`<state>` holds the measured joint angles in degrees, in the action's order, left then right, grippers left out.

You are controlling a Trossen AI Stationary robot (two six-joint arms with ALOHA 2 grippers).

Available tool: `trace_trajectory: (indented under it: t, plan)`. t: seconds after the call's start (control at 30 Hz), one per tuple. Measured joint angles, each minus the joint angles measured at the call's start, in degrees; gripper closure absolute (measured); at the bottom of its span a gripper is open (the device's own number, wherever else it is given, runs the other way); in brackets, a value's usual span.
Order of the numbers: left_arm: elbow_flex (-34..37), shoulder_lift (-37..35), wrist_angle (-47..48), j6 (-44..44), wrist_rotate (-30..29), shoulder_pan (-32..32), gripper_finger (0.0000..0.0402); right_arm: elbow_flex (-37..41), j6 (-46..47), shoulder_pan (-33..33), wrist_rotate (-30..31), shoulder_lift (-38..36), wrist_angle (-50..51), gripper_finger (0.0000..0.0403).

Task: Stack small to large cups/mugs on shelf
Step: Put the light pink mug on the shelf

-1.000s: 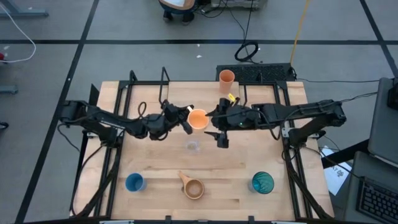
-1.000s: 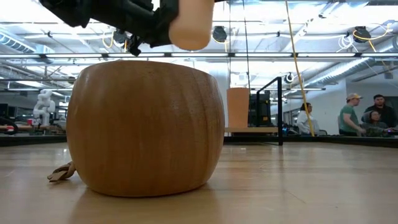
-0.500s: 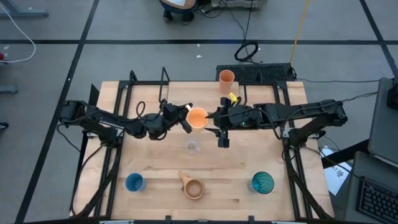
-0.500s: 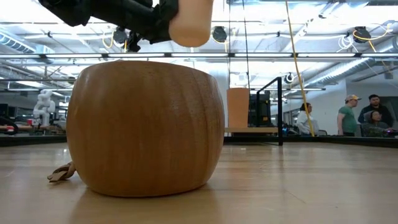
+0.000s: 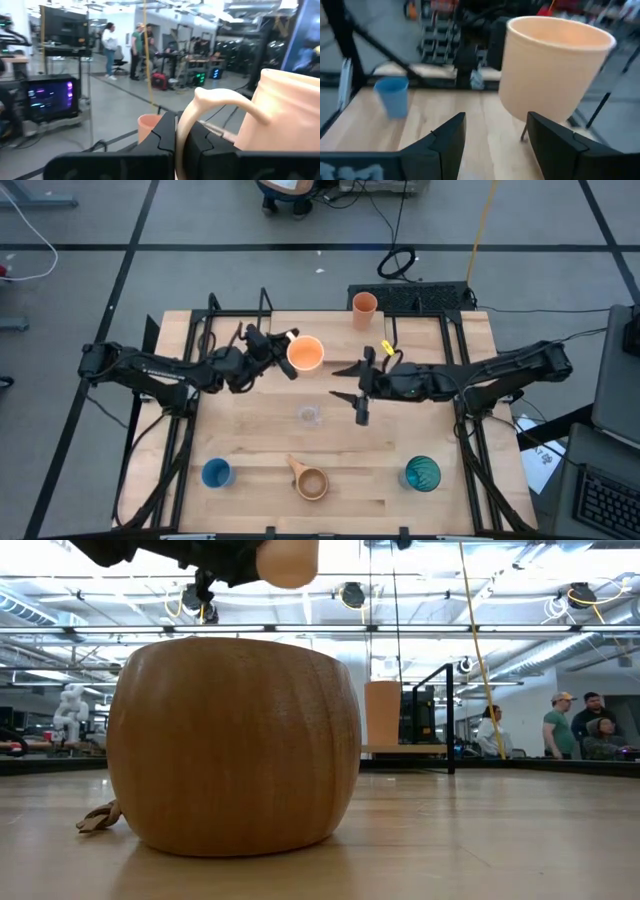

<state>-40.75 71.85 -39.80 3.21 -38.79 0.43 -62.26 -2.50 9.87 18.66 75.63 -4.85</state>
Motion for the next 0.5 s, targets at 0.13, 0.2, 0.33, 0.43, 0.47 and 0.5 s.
trace_trajectory:
  t: [0.13,0.2,0.33,0.43,0.47,0.5]
  plan:
    - [0.00,0.11,-0.40,1.65,3.20,1.43,0.0395,7.13,-1.89,-0.76,0.82,-0.20,-12.69,0.0195]
    - [0.00,0.82,0.35,3.27,3.30,1.59,0.0395,9.50,-1.54,-1.42,0.87,-0.24,-17.12,0.0191]
    - [0.72,2.90,-1.20,6.89,3.11,1.46,0.0395,13.25,0.96,-2.55,0.98,-0.23,-23.92,0.0179]
    - [0.87,3.80,-2.93,7.49,2.63,1.11,0.0395,15.20,0.07,-2.75,1.68,-0.24,-28.34,0.0165]
    - [0.87,3.86,-2.06,7.49,1.97,1.06,0.0395,15.48,-0.78,-2.71,2.43,-0.24,-29.51,0.0160]
    - [0.89,3.93,-1.09,7.50,0.88,0.95,0.0395,15.52,-1.47,-2.62,2.64,-0.24,-30.11,0.0154]
